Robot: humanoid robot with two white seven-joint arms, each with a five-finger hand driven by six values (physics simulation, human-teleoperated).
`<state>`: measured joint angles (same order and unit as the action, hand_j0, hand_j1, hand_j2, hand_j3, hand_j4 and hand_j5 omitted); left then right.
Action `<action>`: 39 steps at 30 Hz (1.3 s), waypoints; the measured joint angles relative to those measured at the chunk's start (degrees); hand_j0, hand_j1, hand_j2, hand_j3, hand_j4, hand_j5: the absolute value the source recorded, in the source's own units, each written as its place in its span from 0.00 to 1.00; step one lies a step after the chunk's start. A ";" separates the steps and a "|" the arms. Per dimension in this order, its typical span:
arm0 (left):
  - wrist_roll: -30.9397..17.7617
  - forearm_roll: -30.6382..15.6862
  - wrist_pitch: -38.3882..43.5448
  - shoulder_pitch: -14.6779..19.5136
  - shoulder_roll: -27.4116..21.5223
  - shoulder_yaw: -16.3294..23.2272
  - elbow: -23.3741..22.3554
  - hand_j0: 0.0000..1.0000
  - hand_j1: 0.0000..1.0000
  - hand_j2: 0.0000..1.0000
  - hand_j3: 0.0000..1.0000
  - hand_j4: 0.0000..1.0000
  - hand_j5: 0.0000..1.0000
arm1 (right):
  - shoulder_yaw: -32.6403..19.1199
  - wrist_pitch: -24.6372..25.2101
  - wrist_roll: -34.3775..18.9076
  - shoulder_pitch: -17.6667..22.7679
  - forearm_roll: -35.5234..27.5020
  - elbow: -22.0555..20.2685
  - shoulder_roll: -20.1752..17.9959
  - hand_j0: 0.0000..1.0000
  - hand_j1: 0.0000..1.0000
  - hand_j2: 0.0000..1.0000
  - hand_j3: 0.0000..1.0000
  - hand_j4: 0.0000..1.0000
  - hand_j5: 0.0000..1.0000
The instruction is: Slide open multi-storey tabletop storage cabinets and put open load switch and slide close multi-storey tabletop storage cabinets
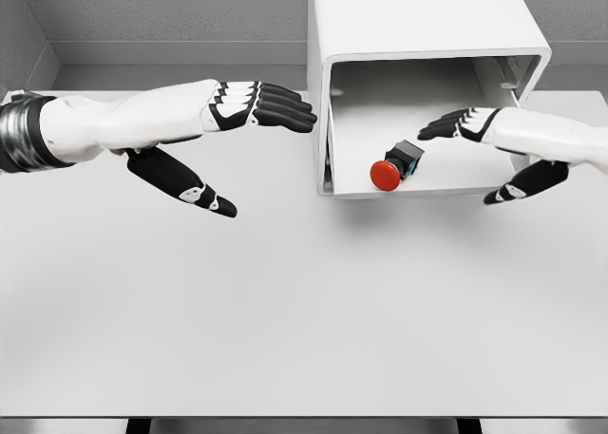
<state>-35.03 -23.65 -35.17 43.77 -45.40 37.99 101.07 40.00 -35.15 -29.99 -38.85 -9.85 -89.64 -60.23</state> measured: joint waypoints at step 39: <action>0.00 0.29 0.00 -1.05 -0.03 -0.06 0.00 1.00 1.00 1.00 1.00 1.00 1.00 | -2.70 -0.01 0.39 -3.25 7.71 -0.80 1.97 1.00 1.00 1.00 1.00 1.00 1.00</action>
<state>-35.03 -23.36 -35.17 42.71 -45.43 37.93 101.07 37.30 -35.16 -29.60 -42.10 -2.14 -90.44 -58.26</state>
